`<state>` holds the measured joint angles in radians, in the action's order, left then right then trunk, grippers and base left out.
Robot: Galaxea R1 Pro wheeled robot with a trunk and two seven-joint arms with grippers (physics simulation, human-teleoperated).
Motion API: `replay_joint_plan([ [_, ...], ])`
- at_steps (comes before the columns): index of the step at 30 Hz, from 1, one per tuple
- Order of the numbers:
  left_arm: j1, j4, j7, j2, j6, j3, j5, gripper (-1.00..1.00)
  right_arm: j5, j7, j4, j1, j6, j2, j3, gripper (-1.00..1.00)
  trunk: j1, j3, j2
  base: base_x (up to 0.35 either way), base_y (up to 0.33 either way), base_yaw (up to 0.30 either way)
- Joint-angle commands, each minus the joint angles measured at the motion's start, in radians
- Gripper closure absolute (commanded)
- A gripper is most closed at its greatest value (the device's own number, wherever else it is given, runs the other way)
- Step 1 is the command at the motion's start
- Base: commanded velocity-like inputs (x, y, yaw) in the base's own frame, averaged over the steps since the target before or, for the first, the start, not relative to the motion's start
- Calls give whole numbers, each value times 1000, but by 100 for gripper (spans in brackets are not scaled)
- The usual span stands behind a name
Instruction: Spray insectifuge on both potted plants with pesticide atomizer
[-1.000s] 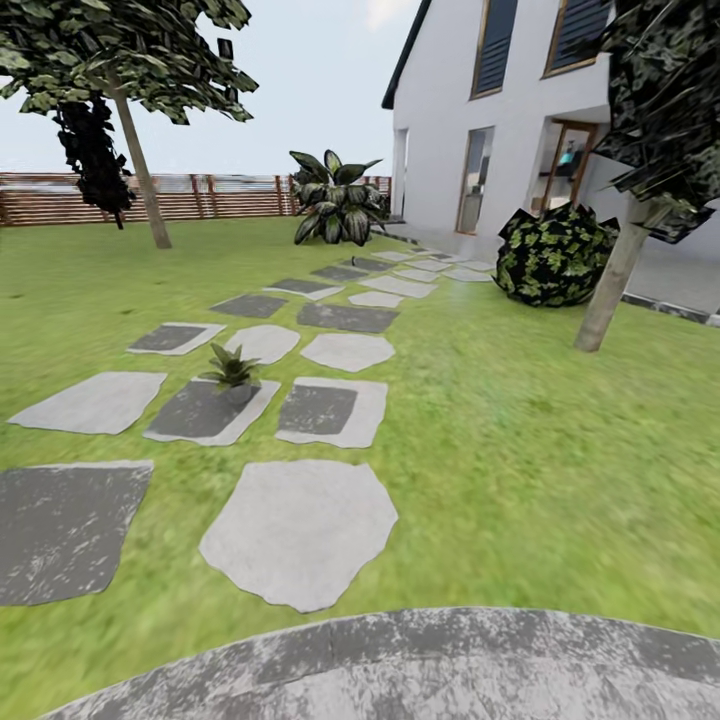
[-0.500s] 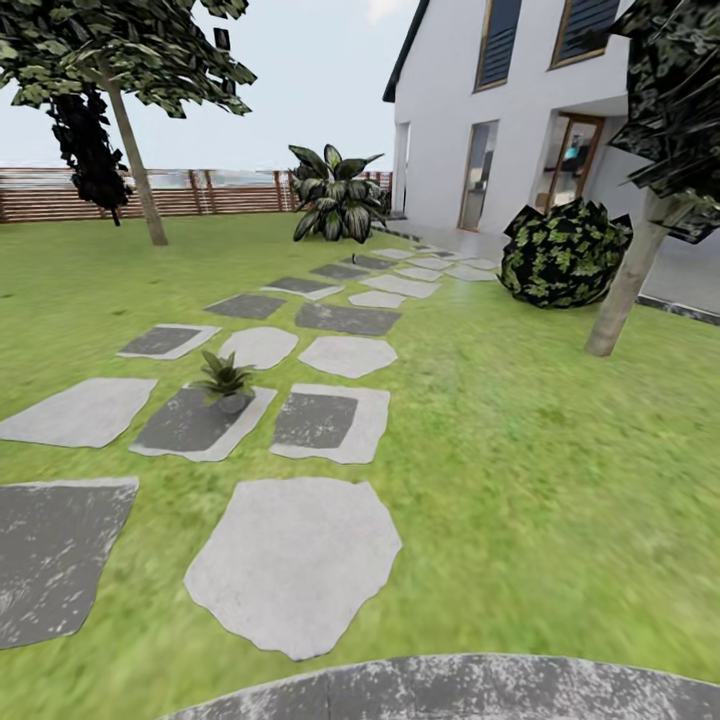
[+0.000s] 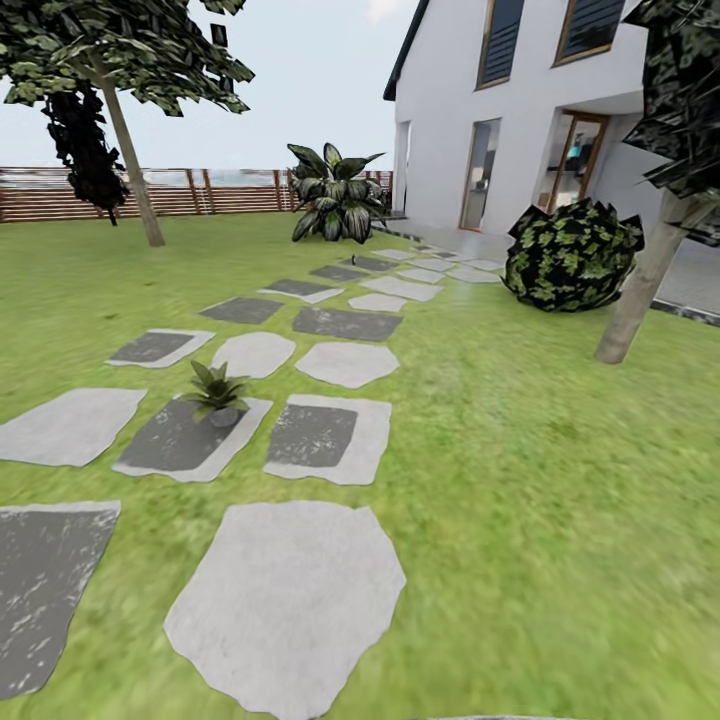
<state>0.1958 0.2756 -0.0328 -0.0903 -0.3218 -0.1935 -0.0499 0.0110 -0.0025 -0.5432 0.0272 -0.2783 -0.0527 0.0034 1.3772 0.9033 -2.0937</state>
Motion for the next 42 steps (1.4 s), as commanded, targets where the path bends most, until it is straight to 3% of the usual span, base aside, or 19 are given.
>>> replay_joint_plan([
  [1,1,-1,-3,0,-3,3,-5,-100,1,0,1,0,-3,0,1,-100,0,1,0,339,0,0],
  [42,1,-1,-4,0,-4,3,-5,-100,1,1,2,0,-4,0,6,-100,0,1,0,339,0,0],
])
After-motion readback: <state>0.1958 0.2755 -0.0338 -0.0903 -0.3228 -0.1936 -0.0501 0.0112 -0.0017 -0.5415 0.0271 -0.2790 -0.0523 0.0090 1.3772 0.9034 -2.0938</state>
